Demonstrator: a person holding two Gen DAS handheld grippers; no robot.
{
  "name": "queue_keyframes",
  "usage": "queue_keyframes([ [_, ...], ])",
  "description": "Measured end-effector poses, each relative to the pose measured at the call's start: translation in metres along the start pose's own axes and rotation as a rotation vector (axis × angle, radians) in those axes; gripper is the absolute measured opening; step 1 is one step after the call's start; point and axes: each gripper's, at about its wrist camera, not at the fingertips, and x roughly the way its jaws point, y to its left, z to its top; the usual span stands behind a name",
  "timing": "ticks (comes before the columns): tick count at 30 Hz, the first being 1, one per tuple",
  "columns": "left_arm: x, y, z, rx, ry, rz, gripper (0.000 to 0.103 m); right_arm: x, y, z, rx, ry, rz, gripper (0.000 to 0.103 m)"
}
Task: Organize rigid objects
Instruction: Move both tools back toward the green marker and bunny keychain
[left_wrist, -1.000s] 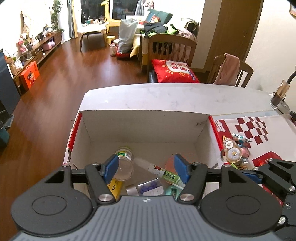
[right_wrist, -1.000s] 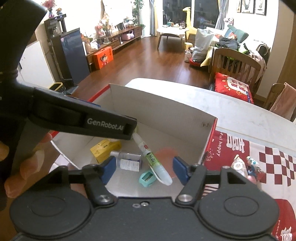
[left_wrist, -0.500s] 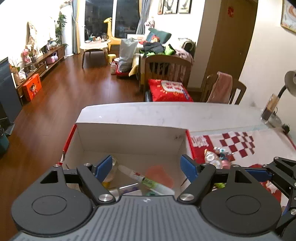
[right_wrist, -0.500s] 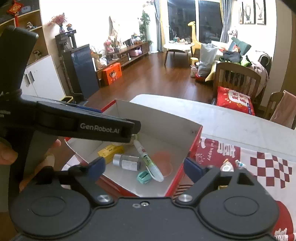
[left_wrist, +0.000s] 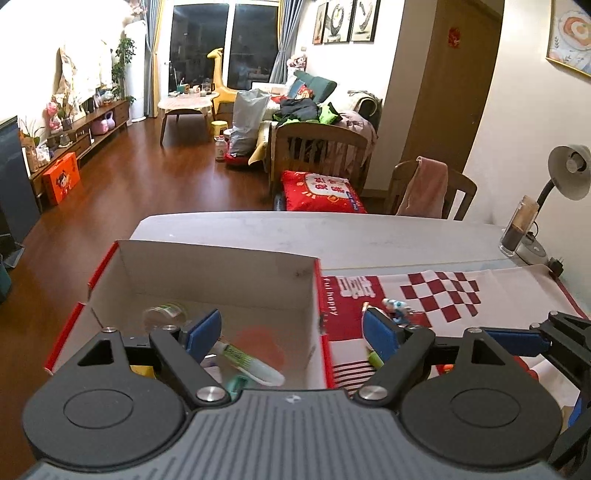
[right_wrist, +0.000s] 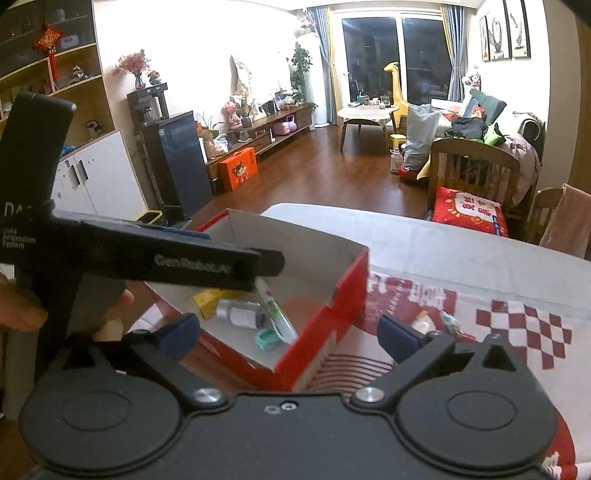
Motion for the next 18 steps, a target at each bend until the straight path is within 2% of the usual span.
queue_keyframes([
  [13,0.024,-0.068,-0.027,0.024,0.014,-0.002,0.084,-0.014,-0.067,-0.039,-0.013,0.038,-0.039,0.102],
  [18,0.034,-0.091,-0.045,0.010,0.019,0.007,0.084,-0.015,-0.107,-0.048,-0.016,0.044,-0.094,0.102],
])
